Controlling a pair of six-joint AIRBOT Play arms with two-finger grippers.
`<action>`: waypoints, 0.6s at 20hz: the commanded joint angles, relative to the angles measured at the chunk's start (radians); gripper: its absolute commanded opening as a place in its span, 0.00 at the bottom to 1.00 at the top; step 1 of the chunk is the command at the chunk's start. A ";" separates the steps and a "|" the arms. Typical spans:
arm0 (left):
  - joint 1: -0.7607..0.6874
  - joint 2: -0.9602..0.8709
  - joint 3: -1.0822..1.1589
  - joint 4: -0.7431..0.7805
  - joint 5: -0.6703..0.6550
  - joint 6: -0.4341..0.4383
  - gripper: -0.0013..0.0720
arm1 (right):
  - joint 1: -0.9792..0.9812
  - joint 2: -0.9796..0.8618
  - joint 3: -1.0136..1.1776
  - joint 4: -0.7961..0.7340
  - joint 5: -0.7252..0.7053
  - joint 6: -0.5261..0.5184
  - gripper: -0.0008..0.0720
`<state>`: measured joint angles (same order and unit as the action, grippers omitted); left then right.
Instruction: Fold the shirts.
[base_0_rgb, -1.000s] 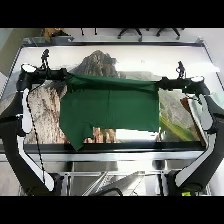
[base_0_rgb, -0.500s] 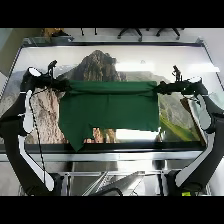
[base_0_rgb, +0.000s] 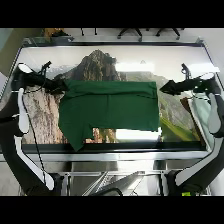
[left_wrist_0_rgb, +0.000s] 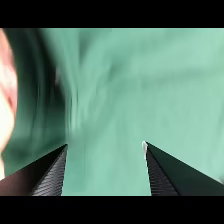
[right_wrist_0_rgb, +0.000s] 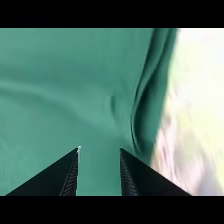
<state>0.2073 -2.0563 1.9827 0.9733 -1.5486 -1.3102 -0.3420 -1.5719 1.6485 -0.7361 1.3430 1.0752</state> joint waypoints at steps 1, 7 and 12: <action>0.080 0.119 -0.158 0.003 -0.194 -0.094 0.74 | -0.038 0.127 -0.152 -0.095 0.096 0.016 0.41; 0.166 0.581 -1.020 0.001 0.081 -0.024 0.74 | -0.087 0.362 -0.638 -0.136 -0.076 -0.009 0.42; 0.150 0.753 -1.375 -0.008 0.341 -0.014 0.74 | -0.093 0.408 -0.754 -0.135 -0.113 -0.009 0.42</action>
<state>0.3641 -1.4002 0.8005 0.9688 -1.3724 -1.3346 -0.4294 -1.1946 0.9680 -0.8646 1.2598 1.0679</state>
